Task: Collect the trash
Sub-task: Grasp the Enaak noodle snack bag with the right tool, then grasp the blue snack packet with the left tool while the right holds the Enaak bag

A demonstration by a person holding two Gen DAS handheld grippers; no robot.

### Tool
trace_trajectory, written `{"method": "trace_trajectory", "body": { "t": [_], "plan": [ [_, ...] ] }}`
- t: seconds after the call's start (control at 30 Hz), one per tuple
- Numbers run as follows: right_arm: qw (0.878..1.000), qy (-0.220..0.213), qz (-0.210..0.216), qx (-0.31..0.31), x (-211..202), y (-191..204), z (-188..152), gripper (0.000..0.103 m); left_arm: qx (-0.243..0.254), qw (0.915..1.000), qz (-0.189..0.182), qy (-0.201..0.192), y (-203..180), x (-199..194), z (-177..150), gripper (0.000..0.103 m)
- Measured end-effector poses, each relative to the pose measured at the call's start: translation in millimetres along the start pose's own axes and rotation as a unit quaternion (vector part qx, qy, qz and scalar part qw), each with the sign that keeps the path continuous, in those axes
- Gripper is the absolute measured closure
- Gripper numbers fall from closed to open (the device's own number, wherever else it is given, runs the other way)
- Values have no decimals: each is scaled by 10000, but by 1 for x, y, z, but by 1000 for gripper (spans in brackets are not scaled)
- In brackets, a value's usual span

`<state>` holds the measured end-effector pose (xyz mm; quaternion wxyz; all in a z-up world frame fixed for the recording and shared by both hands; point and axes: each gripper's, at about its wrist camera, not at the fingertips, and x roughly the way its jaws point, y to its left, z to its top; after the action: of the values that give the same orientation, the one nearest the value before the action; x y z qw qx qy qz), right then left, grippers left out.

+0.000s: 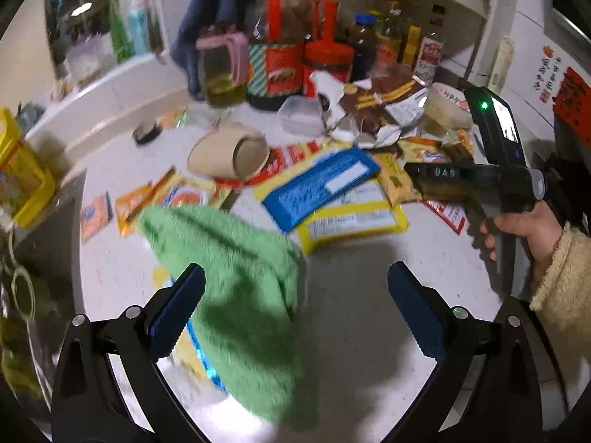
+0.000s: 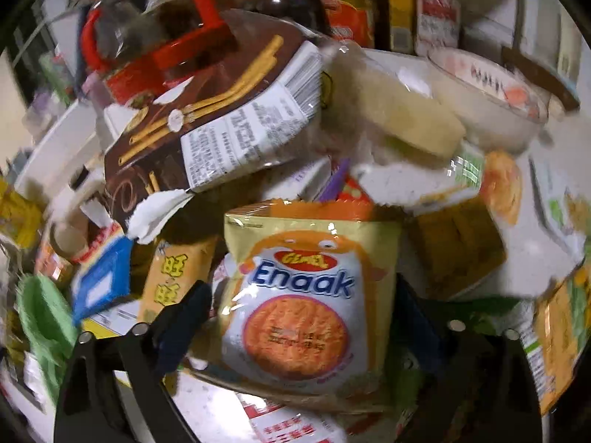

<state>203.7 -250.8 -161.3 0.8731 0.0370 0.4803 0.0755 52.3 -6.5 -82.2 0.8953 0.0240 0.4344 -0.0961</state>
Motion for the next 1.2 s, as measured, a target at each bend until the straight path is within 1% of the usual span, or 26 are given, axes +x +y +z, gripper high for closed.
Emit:
{"method": "trace_trajectory", "body": {
  "t": [0.03,0.07,0.1,0.13,0.17,0.23,0.3,0.37,0.43,0.5,0.6,0.73,0.87,0.93,0.97,1.0,1.03,1.07,1.13,1.2],
  "plan": [
    [10000,1,89,-16,-1,0,1,38,24,10000,-36,-53,0,2,1,6],
    [9998,10,198,86,-3,-2,1,40,15,9998,119,-171,1,4,4,6],
    [9995,-58,260,165,-9,-3,2,40,15,9996,157,-233,1,7,6,6],
    [9994,-137,275,164,-15,-3,3,40,116,9998,-2,-144,0,13,11,6],
    [9991,-197,336,174,-22,-3,4,40,234,9997,-40,-43,-3,20,16,6],
    [9985,-360,387,127,-40,3,6,40,517,9986,-112,-11,-8,33,26,6],
    [9968,-573,559,80,-66,7,5,40,877,9956,-325,104,-14,54,38,6],
    [9946,-770,685,109,-90,8,2,40,1186,9917,-440,206,-19,73,47,6],
    [9922,-902,837,177,-107,6,-1,39,1493,9877,-413,215,-23,90,56,6],
    [9906,-988,908,249,-123,4,-8,39,1699,9845,-354,252,-25,108,64,6],
    [9898,-1012,942,335,-131,3,-12,39,1926,9806,-241,259,-27,125,73,6],
    [9890,-988,987,484,-138,2,-25,39,2067,9776,-229,314,-30,142,77,6],
    [9886,-968,1006,560,-138,5,-33,39,1984,9793,-313,257,-30,148,85,6],
    [9886,-968,1003,569,-139,7,-36,39,1853,9814,-404,312,-27,150,87,8],
    [9884,-977,1014,567,-139,8,-38,39,1823,9819,-408,314,-25,151,87,16],
    [9881,-1003,1028,559,-141,9,-39,39,1984,9796,-173,265,-27,151,85,41],
    [9880,-1012,1028,545,-142,10,-40,39,2164,9760,38,232,-30,151,83,53],
    [9881,-1017,1032,523,-142,12,-41,39,2278,9734,168,165,-32,149,80,62],
    [9880,-1033,1048,477,-144,15,-41,39,2155,9763,42,174,-28,143,81,63],
    [9878,-1047,1062,440,-145,19,-41,39,1961,9805,8,132,-22,135,83,66]
  ]
}}
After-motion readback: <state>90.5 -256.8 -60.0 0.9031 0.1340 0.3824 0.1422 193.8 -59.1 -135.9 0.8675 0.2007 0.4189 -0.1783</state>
